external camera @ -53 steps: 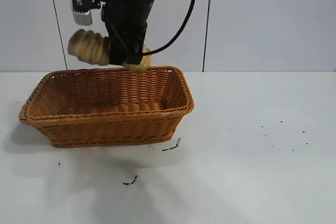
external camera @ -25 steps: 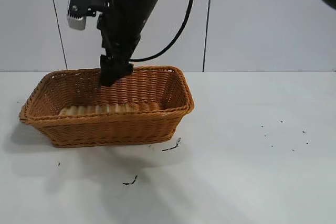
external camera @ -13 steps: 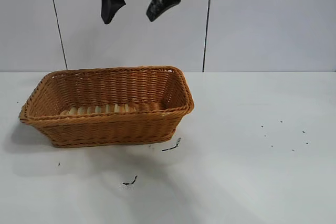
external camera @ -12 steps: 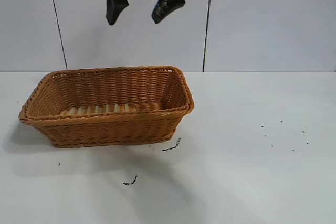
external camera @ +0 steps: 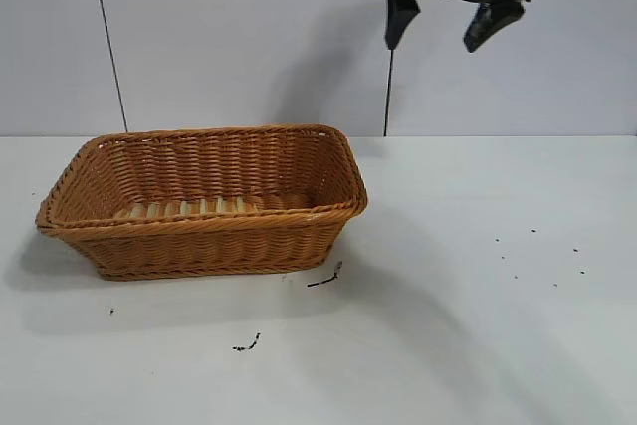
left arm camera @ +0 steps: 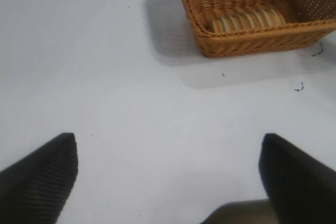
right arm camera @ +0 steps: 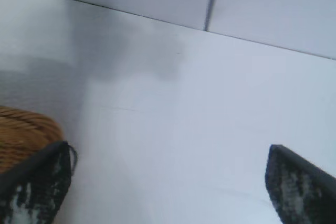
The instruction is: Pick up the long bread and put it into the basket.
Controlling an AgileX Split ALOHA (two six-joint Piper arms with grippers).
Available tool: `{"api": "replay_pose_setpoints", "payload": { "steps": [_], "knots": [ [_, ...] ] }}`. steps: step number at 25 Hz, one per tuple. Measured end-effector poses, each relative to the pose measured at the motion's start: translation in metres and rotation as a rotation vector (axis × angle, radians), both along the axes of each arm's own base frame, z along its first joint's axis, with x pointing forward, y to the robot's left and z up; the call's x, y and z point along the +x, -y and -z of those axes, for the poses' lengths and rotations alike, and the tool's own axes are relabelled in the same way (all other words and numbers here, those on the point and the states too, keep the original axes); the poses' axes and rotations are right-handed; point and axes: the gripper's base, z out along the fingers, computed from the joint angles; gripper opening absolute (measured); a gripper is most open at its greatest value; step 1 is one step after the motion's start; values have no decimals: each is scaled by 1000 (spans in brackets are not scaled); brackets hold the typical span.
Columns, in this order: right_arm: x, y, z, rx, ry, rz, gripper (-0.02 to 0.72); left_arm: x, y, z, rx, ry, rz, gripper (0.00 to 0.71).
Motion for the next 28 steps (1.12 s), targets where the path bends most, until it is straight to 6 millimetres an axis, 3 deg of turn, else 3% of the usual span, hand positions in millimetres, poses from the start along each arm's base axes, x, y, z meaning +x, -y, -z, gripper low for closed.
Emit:
{"api": "replay_pose_setpoints", "payload": {
  "steps": [7, 12, 15, 20, 28],
  "knots": [
    [-7, 9, -7, -27, -9, 17, 689, 0, 0, 0, 0, 0, 0, 692],
    [-40, 10, -25, -33, -48, 16, 689, 0, 0, 0, 0, 0, 0, 692],
    [-74, 12, -37, -36, -83, 16, 689, 0, 0, 0, 0, 0, 0, 692],
    [-152, 14, -52, -39, -142, 15, 689, 0, 0, 0, 0, 0, 0, 692],
    [-286, 18, -42, -44, -192, 14, 689, 0, 0, 0, 0, 0, 0, 692]
  ]
}}
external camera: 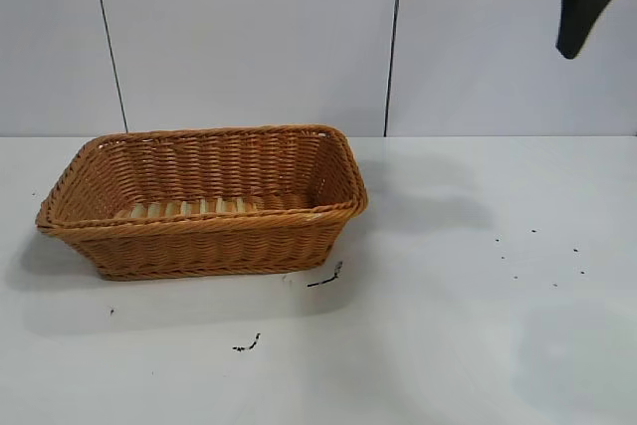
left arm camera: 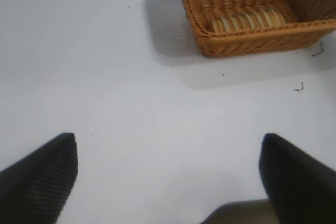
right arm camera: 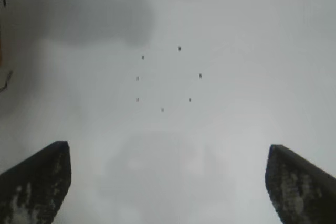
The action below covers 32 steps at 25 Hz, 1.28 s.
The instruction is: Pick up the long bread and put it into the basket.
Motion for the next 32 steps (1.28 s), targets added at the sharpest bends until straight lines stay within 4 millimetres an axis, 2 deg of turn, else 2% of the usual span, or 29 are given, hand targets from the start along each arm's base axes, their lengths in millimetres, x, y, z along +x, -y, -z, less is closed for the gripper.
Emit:
{"api": "replay_pose_setpoints", "payload": {
  "steps": [3, 9, 10, 13, 17, 25, 32],
  "knots": [
    [-42, 1, 13, 1, 30, 1, 689, 0, 0, 0, 0, 0, 0, 692],
    [-119, 4, 44, 6, 196, 5, 689, 0, 0, 0, 0, 0, 0, 692],
    [-130, 4, 45, 7, 249, 5, 689, 0, 0, 0, 0, 0, 0, 692],
    [-151, 5, 33, 19, 489, 8, 689, 0, 0, 0, 0, 0, 0, 692],
    [-181, 6, 27, 25, 671, 8, 689, 0, 0, 0, 0, 0, 0, 692],
    [-218, 7, 25, 33, 899, 7, 689, 0, 0, 0, 0, 0, 0, 692],
    [-221, 7, 25, 31, 912, 8, 689, 0, 0, 0, 0, 0, 0, 692]
  ]
}}
